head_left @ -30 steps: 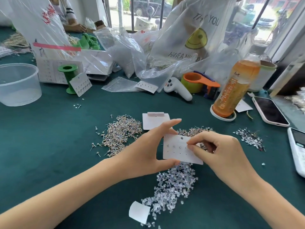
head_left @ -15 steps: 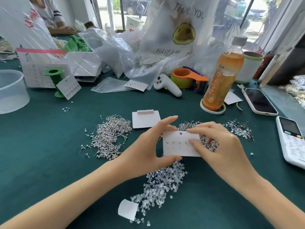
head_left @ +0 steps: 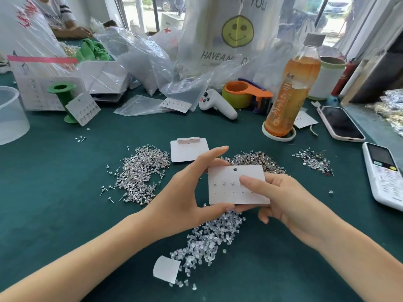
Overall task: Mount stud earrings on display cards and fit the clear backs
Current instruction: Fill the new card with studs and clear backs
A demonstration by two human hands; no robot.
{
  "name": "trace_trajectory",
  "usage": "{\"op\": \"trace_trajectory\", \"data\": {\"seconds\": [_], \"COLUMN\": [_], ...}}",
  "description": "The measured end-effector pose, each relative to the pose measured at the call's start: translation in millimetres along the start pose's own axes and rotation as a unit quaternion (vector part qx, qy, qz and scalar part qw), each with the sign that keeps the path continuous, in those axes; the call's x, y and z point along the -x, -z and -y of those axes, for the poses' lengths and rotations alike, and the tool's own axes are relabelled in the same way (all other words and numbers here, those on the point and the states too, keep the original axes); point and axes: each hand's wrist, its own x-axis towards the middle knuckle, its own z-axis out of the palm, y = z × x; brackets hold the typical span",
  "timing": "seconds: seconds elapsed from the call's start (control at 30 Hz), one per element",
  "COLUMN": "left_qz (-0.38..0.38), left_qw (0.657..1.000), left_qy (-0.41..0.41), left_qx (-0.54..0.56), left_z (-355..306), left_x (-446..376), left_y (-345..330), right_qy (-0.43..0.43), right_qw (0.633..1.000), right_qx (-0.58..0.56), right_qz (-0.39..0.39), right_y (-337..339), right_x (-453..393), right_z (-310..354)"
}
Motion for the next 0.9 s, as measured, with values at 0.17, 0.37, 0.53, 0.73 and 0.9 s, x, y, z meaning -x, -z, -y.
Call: {"op": "trace_trajectory", "data": {"seconds": [0.17,0.37,0.53,0.73,0.9], "left_qz": [0.005,0.010,0.005,-0.046,0.134], "left_qw": [1.000,1.000,0.999,0.998,0.986], "left_qy": [-0.010,-0.017,-0.032,0.038,0.058], "left_qx": [0.005,0.014,0.022,-0.018,-0.075], "left_z": [2,3,0,11,22], "left_x": [1,3,2,-8,-3], "left_y": [0,-3,-2,20,31], "right_qy": [0.004,0.022,0.048,0.150,0.186], "right_qw": [1.000,0.999,0.998,0.978,0.967], "right_qx": [-0.004,0.010,-0.013,-0.061,-0.064], "right_qz": [0.001,-0.028,-0.043,-0.130,-0.159], "right_y": [-2,-4,-5,1,0], "right_x": [-1,-4,-5,-4,-1], "right_z": [-1,-5,-10,-18,-27]}}
